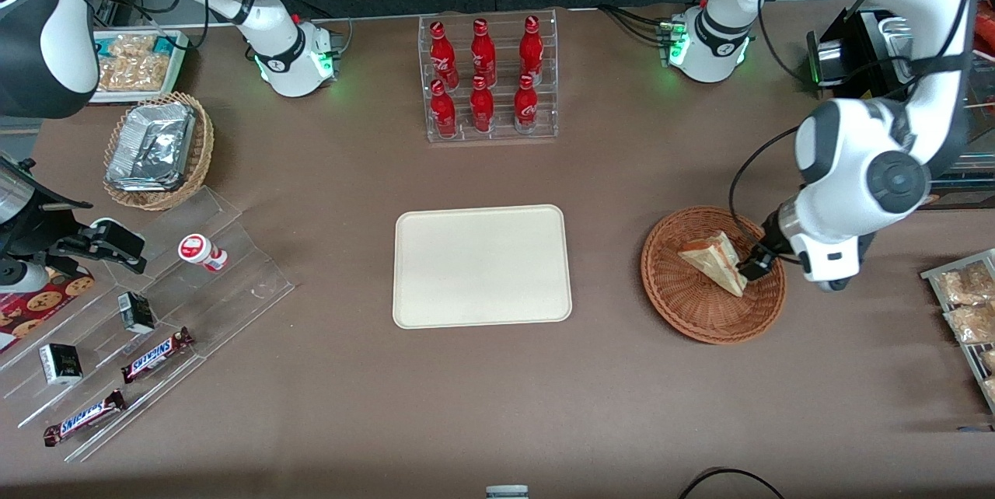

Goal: Place sandwich from basket to tray
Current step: 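Lower the open left gripper onto the sandwich in the wicker basket, then close the left gripper on the wrapped sandwich and lift it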

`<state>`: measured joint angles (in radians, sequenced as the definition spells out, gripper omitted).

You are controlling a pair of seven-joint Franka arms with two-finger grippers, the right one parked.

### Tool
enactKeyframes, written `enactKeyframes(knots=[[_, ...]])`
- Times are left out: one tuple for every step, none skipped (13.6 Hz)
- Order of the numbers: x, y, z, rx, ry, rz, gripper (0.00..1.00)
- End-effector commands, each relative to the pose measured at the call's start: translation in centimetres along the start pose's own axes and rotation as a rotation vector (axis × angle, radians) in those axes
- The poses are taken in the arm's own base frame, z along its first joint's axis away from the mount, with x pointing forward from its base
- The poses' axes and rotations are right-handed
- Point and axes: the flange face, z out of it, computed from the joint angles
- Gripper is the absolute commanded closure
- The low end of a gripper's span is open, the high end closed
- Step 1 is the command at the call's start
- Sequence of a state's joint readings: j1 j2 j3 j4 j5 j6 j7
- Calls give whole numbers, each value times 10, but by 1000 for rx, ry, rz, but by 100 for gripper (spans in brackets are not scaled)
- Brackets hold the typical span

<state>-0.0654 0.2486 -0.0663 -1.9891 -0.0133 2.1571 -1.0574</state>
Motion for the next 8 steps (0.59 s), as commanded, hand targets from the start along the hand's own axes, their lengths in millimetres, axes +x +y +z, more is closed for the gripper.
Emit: enactKeyframes(knots=[[-10,-7,39,-23,8,-42,0],[-15,-7,56,-32,13,-38,0],[-19,-8,73,-37,15,-34,0],[-21,-12,88,-36,14,-38,0],[-22,-16,99,-36,15,-38,0],[-23,-18,105,-36,15,-38,0],[-23,-18,115,-26,8,-38,0],[-22,-18,118,-25,12,-34,1]])
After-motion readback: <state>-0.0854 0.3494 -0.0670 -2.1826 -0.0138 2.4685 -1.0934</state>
